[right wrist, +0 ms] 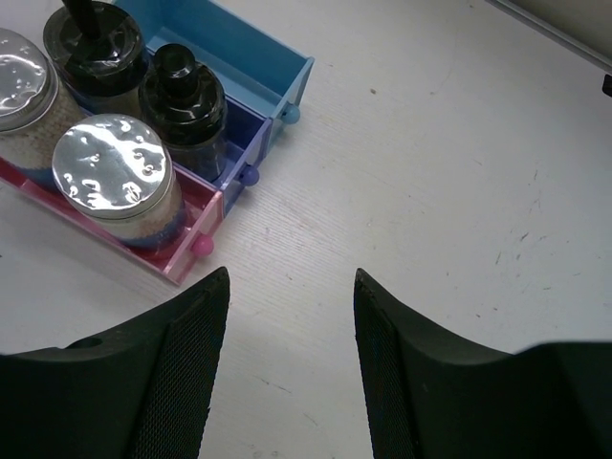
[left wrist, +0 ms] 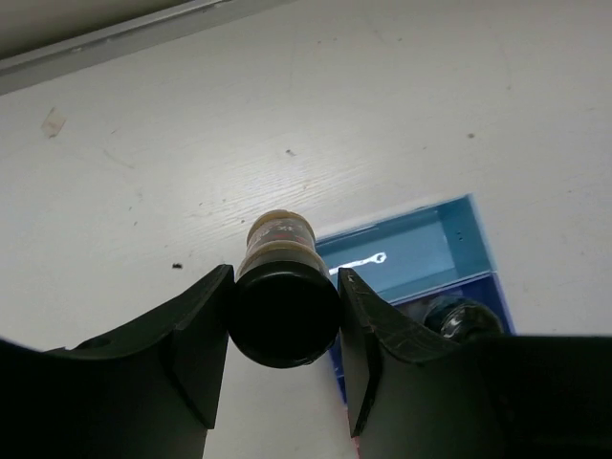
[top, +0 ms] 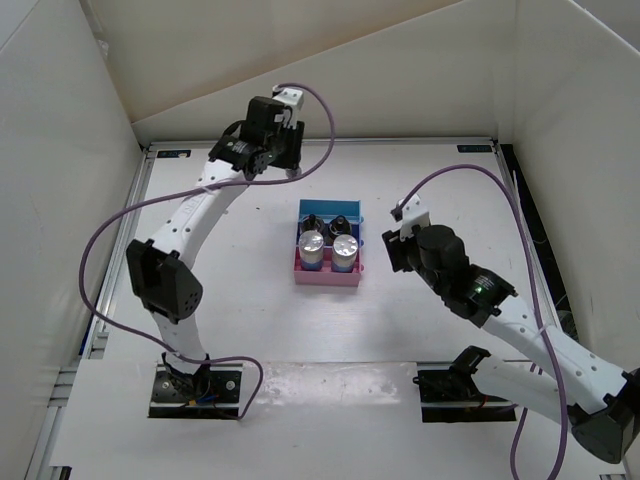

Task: Organize the condiment bottles

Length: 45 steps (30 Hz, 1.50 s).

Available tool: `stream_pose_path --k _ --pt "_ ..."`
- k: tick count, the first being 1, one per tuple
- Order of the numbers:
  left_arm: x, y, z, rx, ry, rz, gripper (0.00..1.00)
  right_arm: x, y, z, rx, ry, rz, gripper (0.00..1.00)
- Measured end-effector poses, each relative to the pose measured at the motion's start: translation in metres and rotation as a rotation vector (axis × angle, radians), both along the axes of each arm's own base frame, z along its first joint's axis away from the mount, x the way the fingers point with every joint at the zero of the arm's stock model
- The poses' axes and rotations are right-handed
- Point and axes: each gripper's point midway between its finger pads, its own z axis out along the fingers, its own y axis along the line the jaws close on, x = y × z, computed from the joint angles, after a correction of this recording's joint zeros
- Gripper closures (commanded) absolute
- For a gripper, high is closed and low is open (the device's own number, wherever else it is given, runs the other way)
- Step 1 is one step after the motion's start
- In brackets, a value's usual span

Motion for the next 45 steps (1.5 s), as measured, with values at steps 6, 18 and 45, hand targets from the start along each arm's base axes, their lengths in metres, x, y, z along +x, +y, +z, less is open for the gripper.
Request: stream_pose_path --k 6,18,45 --pt "0.007 -0.049 -0.027 0.037 0.052 -0.086 1.0 0.002 -0.011 0.005 0.013 -0.011 -0.03 0.42" --pt "-0.008 -0.082 -0.08 0.105 0.168 -0.153 1.0 0.01 -0.032 0.007 0.046 0.002 -0.078 0.43" --pt "-0.011 -0.082 -0.127 0.123 0.233 -0.139 1.0 0.008 -0.038 -0.005 0.065 0.033 -0.089 0.43"
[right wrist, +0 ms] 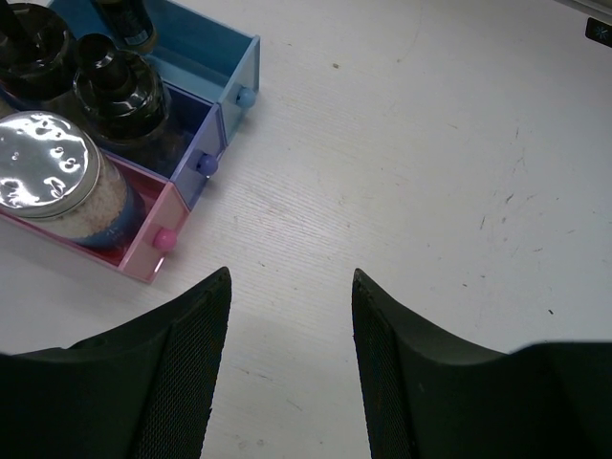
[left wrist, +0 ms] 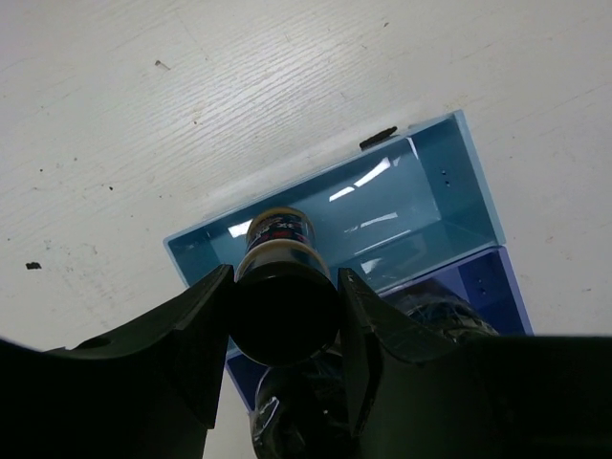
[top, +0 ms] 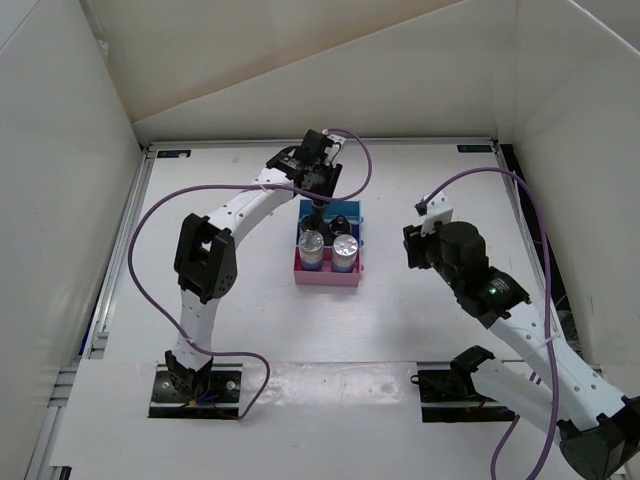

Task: Organize the condiment bottles

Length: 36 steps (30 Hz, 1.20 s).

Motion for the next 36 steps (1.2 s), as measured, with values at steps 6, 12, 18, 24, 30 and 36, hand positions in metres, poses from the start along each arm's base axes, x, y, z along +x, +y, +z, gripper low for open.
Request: stream_pose_path --k 6,12,18,24,30,36 --pt "0.001 -0.001 -0.021 0.017 0.034 0.006 1.0 0.001 -0.001 0.0 0.0 0.0 -0.004 0.43" --pt "0.005 -0.002 -0.03 0.017 0.039 0.011 1.0 0.0 -0.002 -0.003 -0.001 0.006 -0.004 0.43" --pt "0.007 -0.001 -0.04 0.022 0.052 0.019 1.0 0.001 -0.001 -0.011 -0.01 0.027 -0.002 0.43" --pt "0.011 -0.001 -0.041 0.01 0.043 0.027 1.0 0.0 -0.001 -0.011 -0.009 0.029 0.002 0.43" --pt "0.012 -0.001 -0.041 -0.001 0.042 0.033 0.65 0.0 0.0 -0.011 -0.009 0.029 0.004 0.43" --pt "0.012 -0.001 -0.043 -0.004 0.044 0.034 0.3 0.0 0.0 -0.011 -0.009 0.029 0.004 0.43"
